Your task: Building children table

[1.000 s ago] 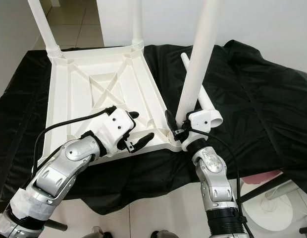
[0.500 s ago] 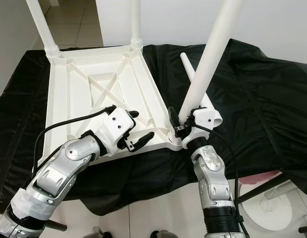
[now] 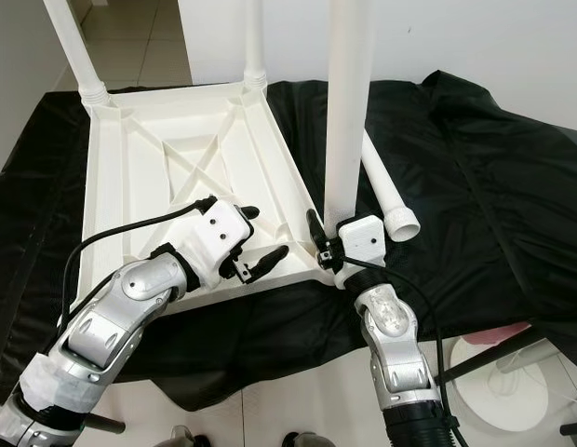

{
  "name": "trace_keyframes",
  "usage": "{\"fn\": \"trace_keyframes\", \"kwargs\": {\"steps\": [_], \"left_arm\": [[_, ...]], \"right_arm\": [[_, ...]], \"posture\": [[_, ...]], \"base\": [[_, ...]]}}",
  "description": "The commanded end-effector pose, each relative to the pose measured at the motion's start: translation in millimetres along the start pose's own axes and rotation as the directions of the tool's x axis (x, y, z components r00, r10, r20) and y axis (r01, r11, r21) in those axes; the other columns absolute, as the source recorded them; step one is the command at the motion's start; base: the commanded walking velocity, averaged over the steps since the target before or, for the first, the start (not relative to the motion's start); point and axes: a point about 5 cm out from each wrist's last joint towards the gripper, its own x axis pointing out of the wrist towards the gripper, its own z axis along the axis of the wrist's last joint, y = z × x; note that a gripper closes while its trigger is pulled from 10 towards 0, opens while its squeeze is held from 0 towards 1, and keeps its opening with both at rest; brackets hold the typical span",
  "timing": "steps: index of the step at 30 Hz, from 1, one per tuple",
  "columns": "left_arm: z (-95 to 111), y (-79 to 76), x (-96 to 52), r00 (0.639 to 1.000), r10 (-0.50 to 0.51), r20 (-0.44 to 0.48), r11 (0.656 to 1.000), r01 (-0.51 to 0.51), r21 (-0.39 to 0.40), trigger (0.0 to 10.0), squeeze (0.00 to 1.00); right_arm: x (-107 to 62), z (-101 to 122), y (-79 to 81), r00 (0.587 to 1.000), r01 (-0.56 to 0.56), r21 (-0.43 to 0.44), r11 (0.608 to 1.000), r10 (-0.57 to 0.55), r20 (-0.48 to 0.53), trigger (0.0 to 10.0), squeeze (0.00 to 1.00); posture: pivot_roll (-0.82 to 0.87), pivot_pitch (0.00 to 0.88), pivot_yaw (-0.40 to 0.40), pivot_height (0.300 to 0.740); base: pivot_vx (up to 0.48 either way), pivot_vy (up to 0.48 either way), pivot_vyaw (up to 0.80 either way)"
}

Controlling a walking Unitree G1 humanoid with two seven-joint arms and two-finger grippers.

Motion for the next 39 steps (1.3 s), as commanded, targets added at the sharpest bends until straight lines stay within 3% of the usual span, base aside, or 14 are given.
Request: {"fn": "trace_keyframes", "kwargs": {"steps": [1, 13, 22, 26, 30, 37, 39], "left_arm": [[4, 0.0, -0.6, 1.0, -0.006, 0.006, 1.0, 0.006, 0.016, 10.0, 0.0], [5, 2.1, -0.3, 1.0, -0.004, 0.008, 1.0, 0.003, 0.021, 10.0, 0.0], [6, 2.0, -0.1, 1.0, -0.004, 0.008, 1.0, 0.004, 0.025, 10.0, 0.0], [5, 2.2, -0.3, 1.0, -0.004, 0.008, 1.0, 0.003, 0.025, 10.0, 0.0], [5, 2.0, -0.2, 1.0, -0.004, 0.008, 1.0, 0.004, 0.024, 10.0, 0.0], [5, 2.8, -0.5, 1.0, -0.002, 0.007, 1.0, 0.002, 0.024, 10.0, 0.0], [5, 2.4, -0.3, 1.0, -0.001, 0.007, 1.0, 0.0, 0.023, 10.0, 0.0]], "right_arm": [[-21.7, -44, 10.2, 0.977, -0.017, 0.085, 0.996, 0.035, -0.21, 10.0, 0.0], [-31.2, -52, 8.6, 0.984, 0.038, 0.219, 0.975, 0.001, -0.177, 10.0, 0.0], [-30.4, -63, 1.9, 0.971, 0.114, 0.293, 0.949, -0.043, -0.236, 10.0, 0.0], [-28.9, -63, 3.0, 0.969, 0.084, 0.268, 0.96, -0.016, -0.246, 10.0, 0.0], [-24.3, -66, 0.9, 0.947, 0.029, 0.209, 0.978, 0.04, -0.318, 10.0, 0.0], [-17.8, -64, -5.2, 0.933, 0.012, 0.225, 0.974, 0.07, -0.353, 10.0, 0.0], [-15.2, -61, -9.2, 0.935, -0.011, 0.195, 0.981, 0.08, -0.347, 10.0, 0.0]], "posture": [[-0.01, 0.129, 0.005, 0.74], [-0.01, 0.128, 0.008, 0.74], [-0.01, 0.129, 0.009, 0.74], [-0.01, 0.132, 0.009, 0.74], [-0.01, 0.133, 0.009, 0.74], [-0.01, 0.133, 0.009, 0.74], [-0.01, 0.136, 0.005, 0.74]], "base": [[0.0, 0.0, 0.0], [0.0, 0.0, 0.0], [0.0, 0.0, 0.0], [0.0, 0.0, 0.0], [0.0, 0.0, 0.0], [0.0, 0.0, 0.0], [0.0, 0.0, 0.0]]}}
